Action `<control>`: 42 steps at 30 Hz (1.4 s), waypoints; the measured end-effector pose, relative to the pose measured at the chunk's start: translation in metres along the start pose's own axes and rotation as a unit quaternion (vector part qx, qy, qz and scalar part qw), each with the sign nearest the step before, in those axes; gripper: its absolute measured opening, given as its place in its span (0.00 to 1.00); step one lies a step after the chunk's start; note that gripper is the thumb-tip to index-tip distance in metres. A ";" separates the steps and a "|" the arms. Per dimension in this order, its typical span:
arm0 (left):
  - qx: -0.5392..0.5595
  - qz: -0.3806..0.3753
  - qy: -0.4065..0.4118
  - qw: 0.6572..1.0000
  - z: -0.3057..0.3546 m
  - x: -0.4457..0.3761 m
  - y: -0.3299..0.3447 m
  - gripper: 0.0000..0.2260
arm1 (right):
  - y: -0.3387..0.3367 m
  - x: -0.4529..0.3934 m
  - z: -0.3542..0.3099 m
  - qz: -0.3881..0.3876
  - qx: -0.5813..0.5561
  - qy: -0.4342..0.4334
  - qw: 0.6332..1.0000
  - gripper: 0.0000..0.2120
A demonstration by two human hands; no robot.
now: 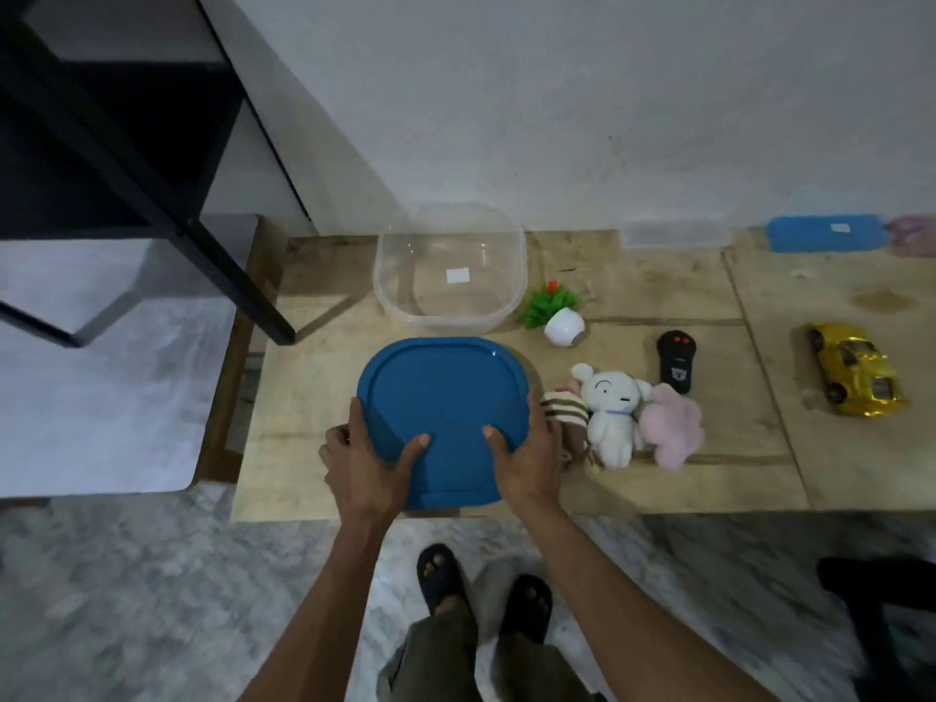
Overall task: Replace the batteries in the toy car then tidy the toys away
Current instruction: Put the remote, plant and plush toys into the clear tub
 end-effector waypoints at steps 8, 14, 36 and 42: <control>-0.105 -0.037 -0.024 0.994 -0.010 -0.023 0.020 0.45 | 0.020 -0.020 0.000 -0.055 0.114 0.021 0.992 0.30; -0.160 -0.052 -0.035 0.985 -0.013 -0.026 0.032 0.45 | 0.033 -0.019 0.002 -0.069 0.161 0.018 0.984 0.31; -0.058 -0.043 0.214 0.974 0.206 0.024 0.103 0.34 | -0.161 -0.101 0.014 0.220 0.041 -0.024 0.974 0.27; -0.036 -0.067 0.175 0.982 0.256 0.008 0.164 0.37 | -0.193 -0.161 0.080 0.172 0.123 0.030 0.977 0.30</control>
Point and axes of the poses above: each hand's wrist, its own x-axis away from the middle knuckle, its own y-axis out of the palm, z = x × y, the point moved 8 cm from there along -x, towards the middle knuckle, and after that the axes turned 7 degrees about -y, right-handed, at the moved point
